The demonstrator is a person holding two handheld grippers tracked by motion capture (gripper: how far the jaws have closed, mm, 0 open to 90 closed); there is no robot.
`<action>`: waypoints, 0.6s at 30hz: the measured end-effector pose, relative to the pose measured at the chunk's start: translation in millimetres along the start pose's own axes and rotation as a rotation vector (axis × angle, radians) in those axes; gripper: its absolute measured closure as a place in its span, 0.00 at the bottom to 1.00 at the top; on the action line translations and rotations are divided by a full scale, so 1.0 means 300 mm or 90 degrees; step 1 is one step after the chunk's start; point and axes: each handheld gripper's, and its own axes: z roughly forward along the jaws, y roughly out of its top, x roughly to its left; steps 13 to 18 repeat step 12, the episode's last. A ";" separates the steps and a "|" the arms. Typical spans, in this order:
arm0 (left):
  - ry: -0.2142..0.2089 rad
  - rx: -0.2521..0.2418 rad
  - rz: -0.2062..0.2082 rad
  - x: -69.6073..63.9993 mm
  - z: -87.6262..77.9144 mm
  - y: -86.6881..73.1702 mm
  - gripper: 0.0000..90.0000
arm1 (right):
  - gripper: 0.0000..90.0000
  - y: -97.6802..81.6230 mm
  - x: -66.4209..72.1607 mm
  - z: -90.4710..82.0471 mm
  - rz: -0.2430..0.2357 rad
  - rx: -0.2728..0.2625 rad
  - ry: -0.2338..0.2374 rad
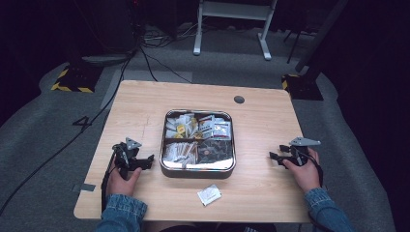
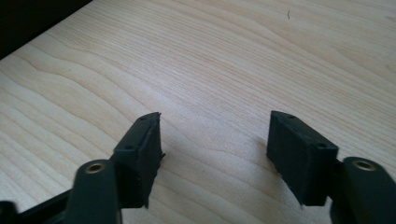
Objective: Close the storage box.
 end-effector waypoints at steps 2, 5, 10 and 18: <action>0.000 0.000 0.000 0.000 0.000 0.000 0.18 | 0.17 0.003 0.006 0.008 -0.016 0.015 -0.018; 0.000 0.000 0.000 0.000 0.000 0.000 0.18 | 0.08 0.007 0.003 0.018 0.007 0.031 -0.040; 0.000 0.000 0.000 0.000 0.000 0.000 0.18 | 0.08 0.008 0.002 0.019 0.007 0.032 -0.039; 0.000 0.000 0.000 0.000 0.000 0.000 0.18 | 0.08 0.008 0.002 0.019 0.007 0.032 -0.039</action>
